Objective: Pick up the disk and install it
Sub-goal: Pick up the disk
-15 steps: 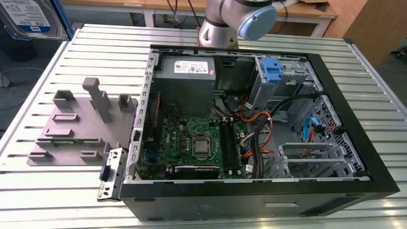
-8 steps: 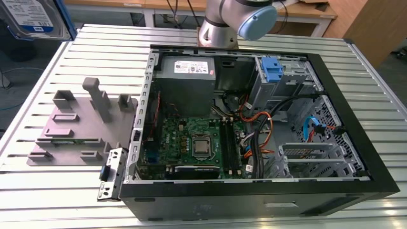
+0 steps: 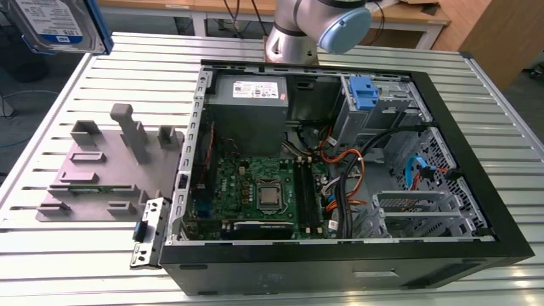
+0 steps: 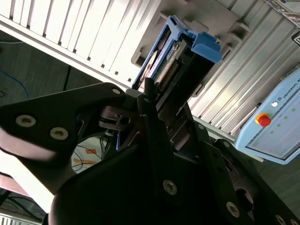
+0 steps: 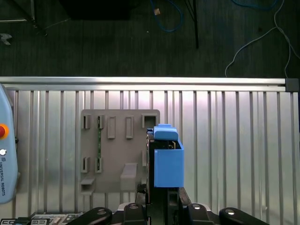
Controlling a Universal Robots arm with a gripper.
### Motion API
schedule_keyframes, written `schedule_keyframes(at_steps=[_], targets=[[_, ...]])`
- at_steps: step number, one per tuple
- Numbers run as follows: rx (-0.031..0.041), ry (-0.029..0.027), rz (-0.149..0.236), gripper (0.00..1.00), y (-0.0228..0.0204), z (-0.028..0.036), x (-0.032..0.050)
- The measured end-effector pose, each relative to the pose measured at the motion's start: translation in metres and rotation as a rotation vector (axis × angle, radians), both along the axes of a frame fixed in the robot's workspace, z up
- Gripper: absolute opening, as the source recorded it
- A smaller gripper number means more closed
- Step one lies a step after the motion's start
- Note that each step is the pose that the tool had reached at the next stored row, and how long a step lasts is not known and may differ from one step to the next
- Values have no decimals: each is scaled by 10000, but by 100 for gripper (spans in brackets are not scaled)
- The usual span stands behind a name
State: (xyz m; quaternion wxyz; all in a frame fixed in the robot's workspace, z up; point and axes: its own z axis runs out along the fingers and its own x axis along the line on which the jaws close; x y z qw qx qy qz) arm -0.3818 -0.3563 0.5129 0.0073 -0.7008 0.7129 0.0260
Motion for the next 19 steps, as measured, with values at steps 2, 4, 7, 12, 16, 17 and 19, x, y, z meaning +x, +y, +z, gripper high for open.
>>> schedule_keyframes(at_steps=[2,4,7,12,16,17,19], targets=[[1,-1,-1,35,0,-1,0],[0,-1,-1,35,0,0,1],[0,-1,-1,35,0,0,2],[0,-1,1,35,0,0,32],[0,-1,0,35,0,-1,43],[0,-1,0,35,0,4,43],[0,-1,0,35,0,4,43]])
